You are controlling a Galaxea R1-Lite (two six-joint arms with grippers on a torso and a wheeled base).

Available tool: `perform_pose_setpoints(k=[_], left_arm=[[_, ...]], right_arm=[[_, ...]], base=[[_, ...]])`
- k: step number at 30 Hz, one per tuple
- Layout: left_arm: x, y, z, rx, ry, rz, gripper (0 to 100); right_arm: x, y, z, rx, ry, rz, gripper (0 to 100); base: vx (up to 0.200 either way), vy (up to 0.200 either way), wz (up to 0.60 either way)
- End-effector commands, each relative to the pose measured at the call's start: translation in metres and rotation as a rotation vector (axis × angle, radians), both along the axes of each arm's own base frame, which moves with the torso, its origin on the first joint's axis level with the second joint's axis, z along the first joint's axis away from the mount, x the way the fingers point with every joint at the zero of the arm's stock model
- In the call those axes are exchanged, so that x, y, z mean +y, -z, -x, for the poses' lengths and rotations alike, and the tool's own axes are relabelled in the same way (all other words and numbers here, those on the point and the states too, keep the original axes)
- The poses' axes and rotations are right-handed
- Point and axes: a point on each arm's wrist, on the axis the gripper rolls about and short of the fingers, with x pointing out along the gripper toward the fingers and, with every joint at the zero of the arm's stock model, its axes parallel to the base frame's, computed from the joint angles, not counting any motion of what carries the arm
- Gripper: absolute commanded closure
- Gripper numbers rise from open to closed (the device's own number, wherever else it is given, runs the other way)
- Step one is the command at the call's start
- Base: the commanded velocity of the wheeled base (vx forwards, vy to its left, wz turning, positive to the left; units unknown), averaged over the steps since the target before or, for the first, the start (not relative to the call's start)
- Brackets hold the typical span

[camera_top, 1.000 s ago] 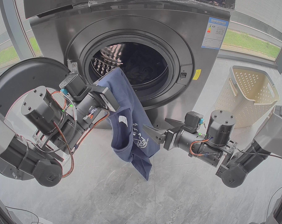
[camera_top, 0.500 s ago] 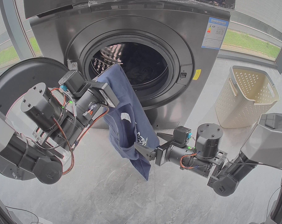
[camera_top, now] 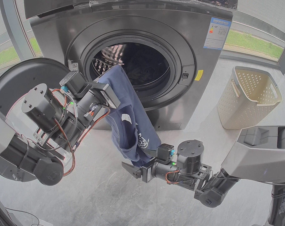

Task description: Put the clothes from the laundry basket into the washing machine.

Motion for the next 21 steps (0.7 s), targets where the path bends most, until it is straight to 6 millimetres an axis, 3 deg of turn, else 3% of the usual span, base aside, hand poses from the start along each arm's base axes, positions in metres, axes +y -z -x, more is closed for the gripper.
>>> perform_pose_setpoints(k=[1, 7, 12, 20, 21], left_arm=[[-0.001, 0.002, 0.0, 0.005, 0.003, -0.001, 100], [-0.001, 0.002, 0.0, 0.002, 0.002, -0.001, 100], [0.0, 0.0, 0.001, -0.002, 0.002, 0.002, 100], [0.0, -0.001, 0.002, -0.004, 0.002, 0.004, 100], [0.0, 0.0, 0.001, -0.003, 0.002, 0.003, 100]], right_arm=[[0.015, 0.02, -0.014, 0.008, 0.001, 0.008, 0], [0.029, 0.033, -0.033, -0.014, 0.031, -0.008, 0], [0.028, 0.043, -0.048, -0.008, 0.077, 0.003, 0], [0.023, 0.035, -0.069, -0.047, 0.146, -0.031, 0], [0.022, 0.034, -0.069, -0.051, 0.152, -0.033, 100]], base=[[0.0, 0.0, 0.0], [0.0, 0.0, 0.0], [0.0, 0.0, 0.0], [0.0, 0.0, 0.0], [0.0, 0.0, 0.0]])
